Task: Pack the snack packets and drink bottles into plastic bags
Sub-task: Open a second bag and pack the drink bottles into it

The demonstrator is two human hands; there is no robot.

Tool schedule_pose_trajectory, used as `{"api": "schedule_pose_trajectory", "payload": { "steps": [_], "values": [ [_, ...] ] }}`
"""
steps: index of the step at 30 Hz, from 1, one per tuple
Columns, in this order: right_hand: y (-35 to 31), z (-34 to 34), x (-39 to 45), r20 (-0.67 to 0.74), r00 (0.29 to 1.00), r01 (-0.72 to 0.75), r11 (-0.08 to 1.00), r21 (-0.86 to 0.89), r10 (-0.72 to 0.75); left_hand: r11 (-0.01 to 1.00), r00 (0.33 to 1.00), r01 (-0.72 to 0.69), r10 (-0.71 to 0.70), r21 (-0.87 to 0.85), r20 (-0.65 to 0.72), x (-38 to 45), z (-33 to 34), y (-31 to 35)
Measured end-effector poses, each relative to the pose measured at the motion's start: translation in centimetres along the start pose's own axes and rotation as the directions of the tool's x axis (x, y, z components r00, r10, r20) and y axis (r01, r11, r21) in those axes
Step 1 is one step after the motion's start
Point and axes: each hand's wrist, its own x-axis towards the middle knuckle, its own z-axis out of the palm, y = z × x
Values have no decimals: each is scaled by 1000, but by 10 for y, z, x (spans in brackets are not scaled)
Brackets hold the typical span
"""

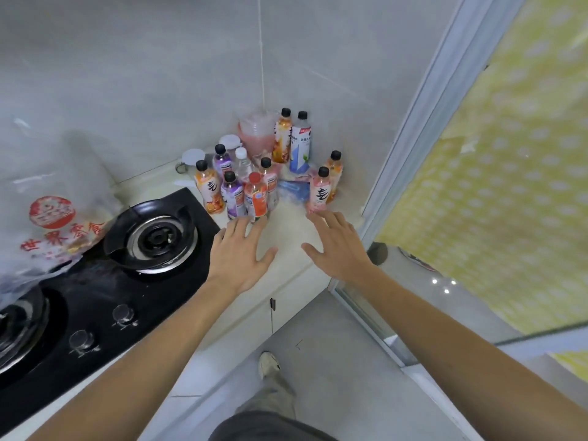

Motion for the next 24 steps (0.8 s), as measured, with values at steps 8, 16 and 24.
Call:
{"api": "schedule_pose_trajectory", "payload": {
  "steps": [8,16,24],
  "values": [
    [56,3,108,-9,998,-63,996,69,64,994,998,60,-59,-87,15,129,21,-12],
    [102,11,196,87,995,-51,998,26,49,969,965,239,-231,-55,122,191,42,-17],
    [139,24,234,98,991,86,994,61,-91,907,901,420,-413,-33,135,213,61,-2]
  ]
}}
